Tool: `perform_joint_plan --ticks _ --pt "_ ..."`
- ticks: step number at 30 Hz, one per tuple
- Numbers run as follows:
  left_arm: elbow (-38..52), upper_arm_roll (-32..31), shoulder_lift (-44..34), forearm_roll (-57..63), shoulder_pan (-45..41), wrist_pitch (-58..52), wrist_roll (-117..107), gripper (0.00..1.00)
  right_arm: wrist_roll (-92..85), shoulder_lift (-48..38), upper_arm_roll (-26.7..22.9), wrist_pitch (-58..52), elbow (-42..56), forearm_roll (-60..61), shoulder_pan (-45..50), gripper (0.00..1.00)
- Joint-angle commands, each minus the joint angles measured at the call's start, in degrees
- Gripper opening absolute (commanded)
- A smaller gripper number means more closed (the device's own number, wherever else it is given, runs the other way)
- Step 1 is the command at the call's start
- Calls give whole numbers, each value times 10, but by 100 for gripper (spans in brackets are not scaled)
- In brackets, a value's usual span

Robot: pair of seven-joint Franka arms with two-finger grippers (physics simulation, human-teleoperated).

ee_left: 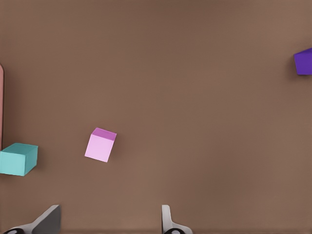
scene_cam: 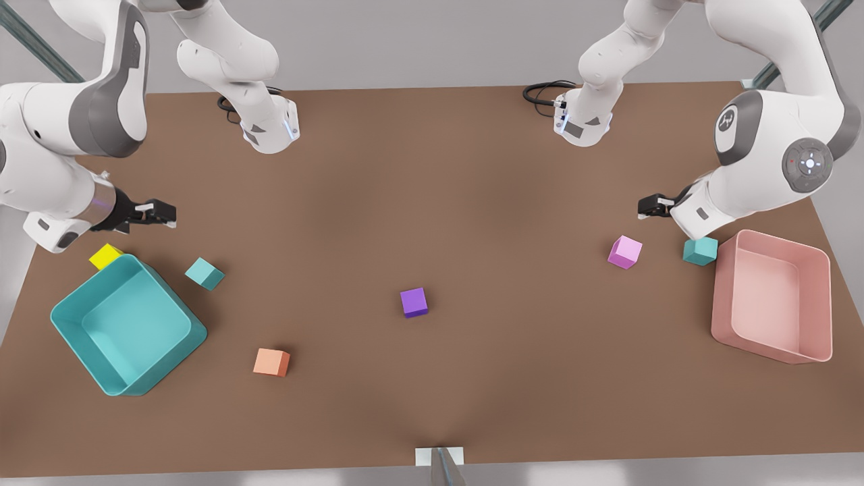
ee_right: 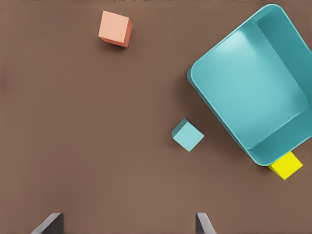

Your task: Stack the two blue cubes on top of each other

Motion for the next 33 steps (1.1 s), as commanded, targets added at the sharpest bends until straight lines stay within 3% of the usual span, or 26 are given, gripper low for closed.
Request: perform_joint_plan --ticks 1,5,7,12,20,33 --pt "0 -1 0 0 0 0 1 100 -13 1 0 13 0 -1 1 100" --pt "0 -1 0 0 0 0 1 100 -115 64 -2 -37 5 -4 -11 100" --pt "0 -1 0 0 0 0 0 100 -121 68 3 9 -36 -59 10 100" --pt "-1 -1 5 0 0 0 -1 100 -364 3 -4 331 -313 -20 -35 100" --pt "-1 -1 9 0 1 0 -1 100 -458 22 -6 588 -395 -54 -40 100" --pt "-2 -1 12 1 1 -8 -1 100 -643 69 -5 589 -435 -47 -75 100"
